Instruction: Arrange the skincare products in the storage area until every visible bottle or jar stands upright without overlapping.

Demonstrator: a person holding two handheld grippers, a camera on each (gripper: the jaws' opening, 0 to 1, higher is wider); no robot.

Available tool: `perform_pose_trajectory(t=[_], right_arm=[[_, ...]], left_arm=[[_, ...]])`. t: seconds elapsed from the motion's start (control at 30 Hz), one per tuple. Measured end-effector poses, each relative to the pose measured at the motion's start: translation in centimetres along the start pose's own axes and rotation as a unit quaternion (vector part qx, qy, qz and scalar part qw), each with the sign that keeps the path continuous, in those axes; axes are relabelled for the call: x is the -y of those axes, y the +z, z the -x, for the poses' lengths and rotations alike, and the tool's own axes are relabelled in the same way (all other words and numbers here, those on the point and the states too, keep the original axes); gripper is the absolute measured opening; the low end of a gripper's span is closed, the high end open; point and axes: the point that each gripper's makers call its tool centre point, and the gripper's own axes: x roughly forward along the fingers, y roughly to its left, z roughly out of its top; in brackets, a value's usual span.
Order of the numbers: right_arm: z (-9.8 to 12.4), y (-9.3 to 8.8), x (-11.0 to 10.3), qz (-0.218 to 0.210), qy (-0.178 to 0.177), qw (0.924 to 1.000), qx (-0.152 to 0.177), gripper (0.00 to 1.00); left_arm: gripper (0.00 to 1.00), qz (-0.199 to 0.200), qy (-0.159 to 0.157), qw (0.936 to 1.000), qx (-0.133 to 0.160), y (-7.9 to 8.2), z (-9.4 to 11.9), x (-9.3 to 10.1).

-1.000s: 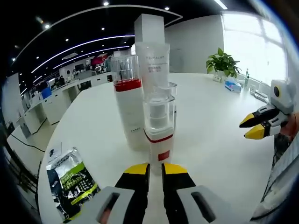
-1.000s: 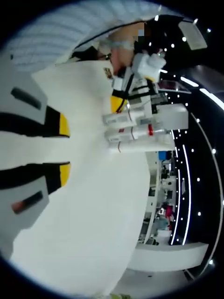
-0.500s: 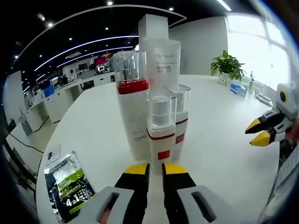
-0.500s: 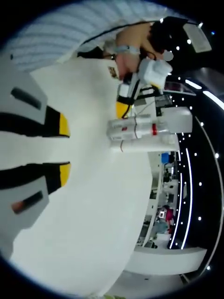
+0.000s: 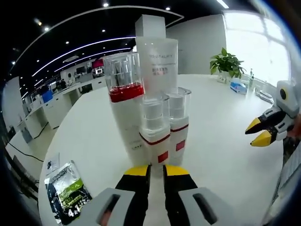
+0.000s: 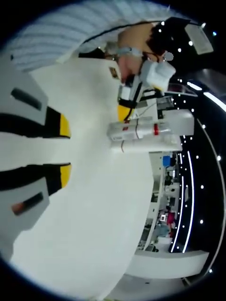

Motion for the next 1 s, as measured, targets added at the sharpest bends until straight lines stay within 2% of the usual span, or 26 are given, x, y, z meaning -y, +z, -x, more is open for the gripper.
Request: perform_pose_trajectory(t=[0.27,0.53,0.6,0.83,1.0], right_arm=[[0.2,-0.5,0.4,-0.003,0.002,1.0,-0.001,0.19],[0.2,-0.6,0.6,-0.012,0.005,0.9999,0.004,0.19],[0.1,-0.6,0.5,-0.02,0.008,0.9998,0.006,0.19],[-0.8,-0.3,-0.4,-0.038,0.029,0.9988,0.014,0.19],[-2.2,1.2,-1.8,-0.045,0.052,0.9972,0.03,0.19]], left_arm=[[0.13,-0.036,-0.008,0.9993,-0.008,0.1,-0.4,0.0],[0.19,-0.021,-0.004,0.9997,-0.009,0.1,0.1,0.3],[0.22,-0.005,0.002,1.0,0.0,0.4,0.8,0.3],[0.22,0.01,0.026,0.9996,0.006,0.2,3.2,-0.7],[0.22,0.029,0.06,0.9976,0.017,0.1,5.6,-2.9]])
